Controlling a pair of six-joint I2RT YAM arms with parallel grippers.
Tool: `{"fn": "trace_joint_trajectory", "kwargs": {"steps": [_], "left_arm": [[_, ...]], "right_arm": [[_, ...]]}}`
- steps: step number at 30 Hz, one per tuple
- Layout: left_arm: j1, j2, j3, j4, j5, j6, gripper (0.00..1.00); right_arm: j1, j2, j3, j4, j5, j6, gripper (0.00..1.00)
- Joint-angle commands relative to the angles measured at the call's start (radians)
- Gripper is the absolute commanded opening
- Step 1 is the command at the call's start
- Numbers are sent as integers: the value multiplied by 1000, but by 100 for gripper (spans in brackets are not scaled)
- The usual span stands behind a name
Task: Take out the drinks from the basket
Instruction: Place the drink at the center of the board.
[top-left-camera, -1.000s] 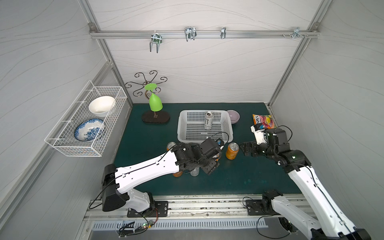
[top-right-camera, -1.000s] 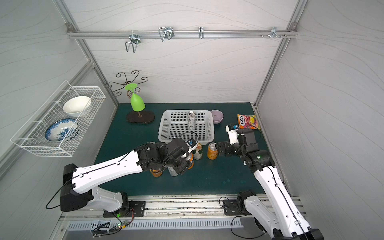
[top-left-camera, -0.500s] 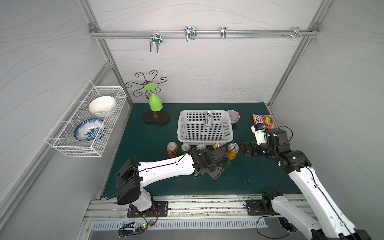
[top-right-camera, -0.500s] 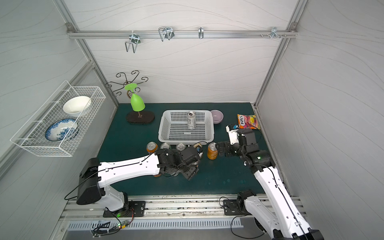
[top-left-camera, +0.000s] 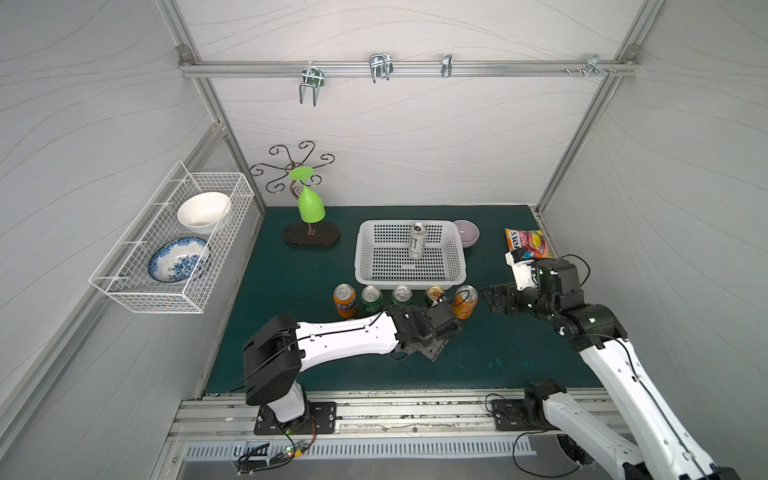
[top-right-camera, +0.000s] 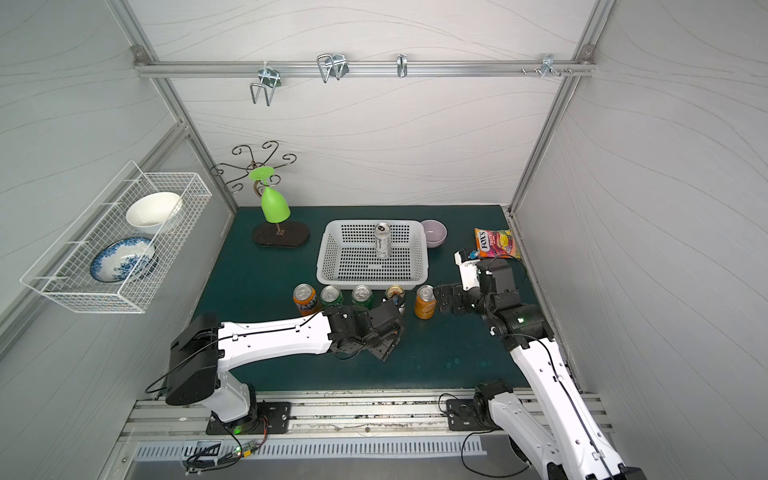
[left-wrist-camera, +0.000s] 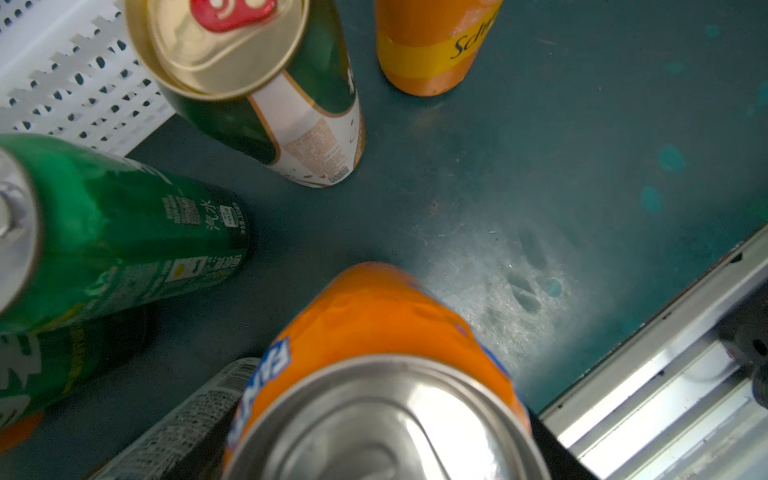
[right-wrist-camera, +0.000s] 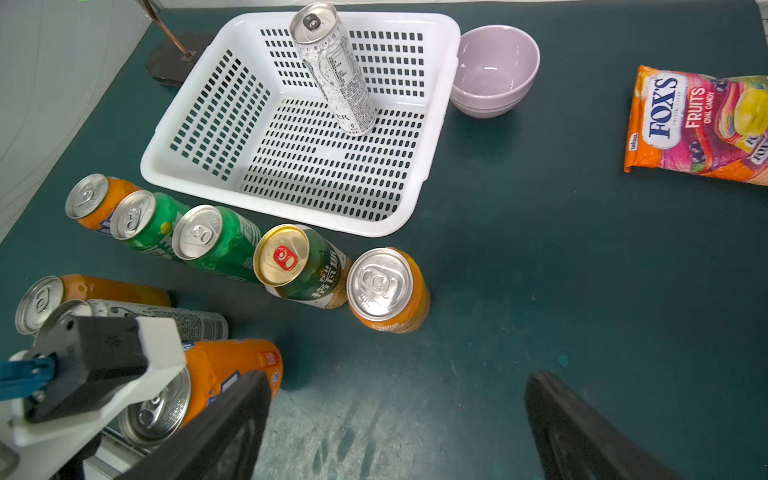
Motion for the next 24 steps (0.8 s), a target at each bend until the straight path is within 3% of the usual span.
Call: {"fn": "trace_joint_trajectory", "kwargs": {"steps": [1, 18, 24], "left_arm": [[-4, 17, 30, 72, -80, -37, 58], [-4, 69, 28, 83, -54, -58, 58], [-4, 75, 28, 79, -54, -67, 63]], "right_arm": [[-11, -19, -6, -18, 20, -5, 99], [-23, -33, -2, -24, 15, -10, 99], [-26, -37, -4, -23, 14, -11, 99]]}}
